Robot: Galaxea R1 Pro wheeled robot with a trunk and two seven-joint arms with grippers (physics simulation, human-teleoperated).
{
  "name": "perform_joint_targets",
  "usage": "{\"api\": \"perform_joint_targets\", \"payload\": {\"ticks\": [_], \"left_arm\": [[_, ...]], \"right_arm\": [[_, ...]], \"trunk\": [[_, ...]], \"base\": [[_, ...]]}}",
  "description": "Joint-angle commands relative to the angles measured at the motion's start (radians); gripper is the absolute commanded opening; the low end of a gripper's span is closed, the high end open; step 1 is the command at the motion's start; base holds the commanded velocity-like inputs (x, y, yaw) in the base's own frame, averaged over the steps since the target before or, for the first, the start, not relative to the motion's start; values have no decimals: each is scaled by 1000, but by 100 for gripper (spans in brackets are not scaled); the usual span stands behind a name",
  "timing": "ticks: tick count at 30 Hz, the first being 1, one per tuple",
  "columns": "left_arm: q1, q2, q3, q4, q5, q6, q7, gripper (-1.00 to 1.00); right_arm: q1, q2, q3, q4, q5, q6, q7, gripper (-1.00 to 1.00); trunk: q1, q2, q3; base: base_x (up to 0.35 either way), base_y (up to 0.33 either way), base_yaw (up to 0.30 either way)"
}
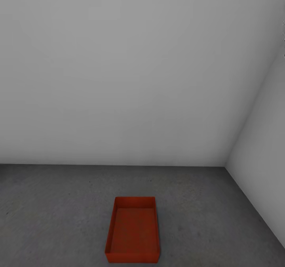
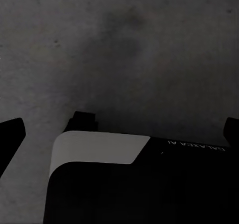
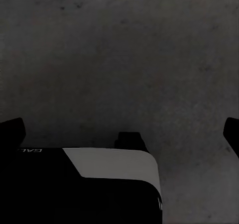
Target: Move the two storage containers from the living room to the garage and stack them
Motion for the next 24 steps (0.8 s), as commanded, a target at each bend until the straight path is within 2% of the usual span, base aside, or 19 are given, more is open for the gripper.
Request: {"api": "perform_joint_targets", "payload": {"ticks": [1, 24], "left_arm": [[0, 0, 0, 0, 8, 4, 2, 100], [0, 16, 0, -1, 7, 3, 1, 100]], "right_arm": [[-1, 1, 8, 3, -9, -5, -1, 100], [-1, -6, 10, 3, -8, -5, 1, 100]], "trunk": [[0, -1, 1], [0, -1, 36]], "base": [[0, 0, 0], [0, 0, 0]]}}
